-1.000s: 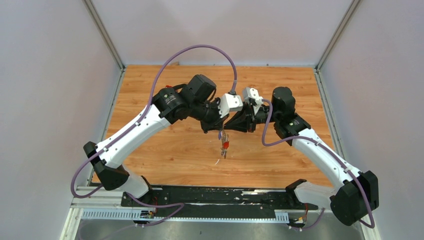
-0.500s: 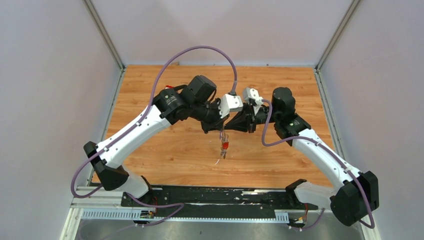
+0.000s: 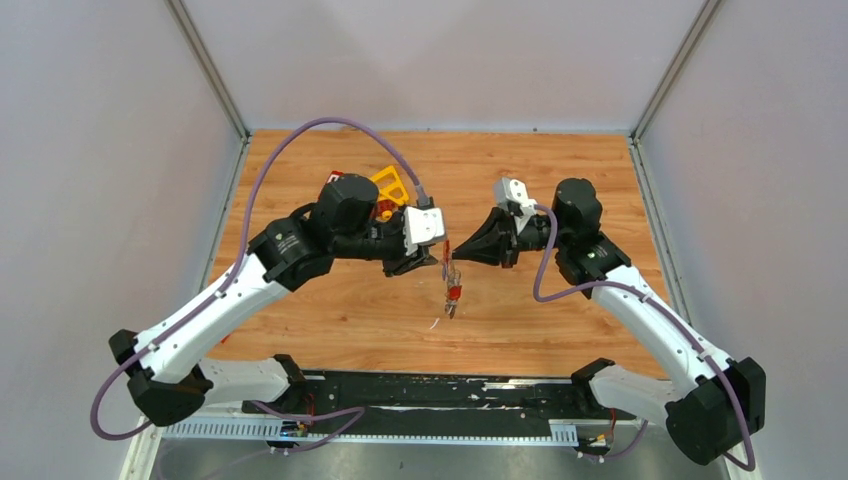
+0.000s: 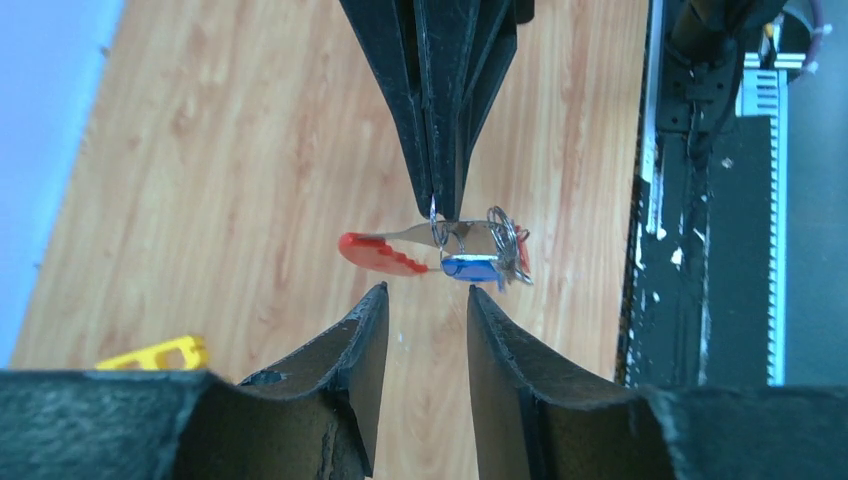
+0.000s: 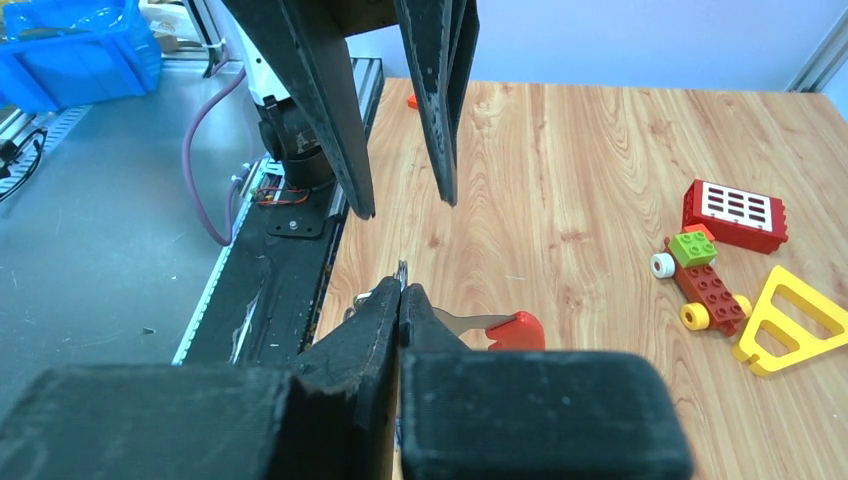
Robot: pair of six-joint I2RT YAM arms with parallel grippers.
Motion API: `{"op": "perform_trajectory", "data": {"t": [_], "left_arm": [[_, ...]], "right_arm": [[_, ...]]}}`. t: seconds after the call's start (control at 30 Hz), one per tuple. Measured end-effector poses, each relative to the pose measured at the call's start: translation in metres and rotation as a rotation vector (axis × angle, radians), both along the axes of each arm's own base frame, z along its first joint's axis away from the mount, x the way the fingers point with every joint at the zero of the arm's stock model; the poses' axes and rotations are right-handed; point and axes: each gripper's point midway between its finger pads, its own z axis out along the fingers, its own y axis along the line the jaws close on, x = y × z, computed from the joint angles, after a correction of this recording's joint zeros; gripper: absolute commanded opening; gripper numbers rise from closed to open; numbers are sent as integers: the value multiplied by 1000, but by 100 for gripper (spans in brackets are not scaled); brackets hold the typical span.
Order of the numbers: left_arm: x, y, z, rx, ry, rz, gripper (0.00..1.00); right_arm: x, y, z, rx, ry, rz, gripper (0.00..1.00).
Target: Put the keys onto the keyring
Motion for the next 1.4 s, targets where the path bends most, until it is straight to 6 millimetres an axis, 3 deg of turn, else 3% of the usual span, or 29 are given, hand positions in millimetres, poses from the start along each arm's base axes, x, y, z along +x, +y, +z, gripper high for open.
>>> {"op": "perform_trajectory", "data": {"t": [0.2, 0.47, 1.0, 1.1, 1.2, 1.4], "left_arm": [[-5, -5, 16, -120, -94, -56, 40], [-14, -19, -2, -170, -81, -151, 33], [-9, -27, -1, -219, -109, -156, 9], [-8, -27, -2, -222, -106, -152, 0], [-8, -27, -2, -225, -96, -144, 0], [-2, -28, -9, -210, -53, -101, 0]], "right_arm": [[-2, 0, 6, 18, 1, 14, 0], [-7, 0, 12, 40, 20, 38, 0], [-10, -2, 13, 49, 38, 58, 0], [-11, -2, 13, 49, 37, 61, 0], [-11, -2, 13, 48, 35, 61, 0], [-5, -3, 6, 32, 5, 25, 13]]}}
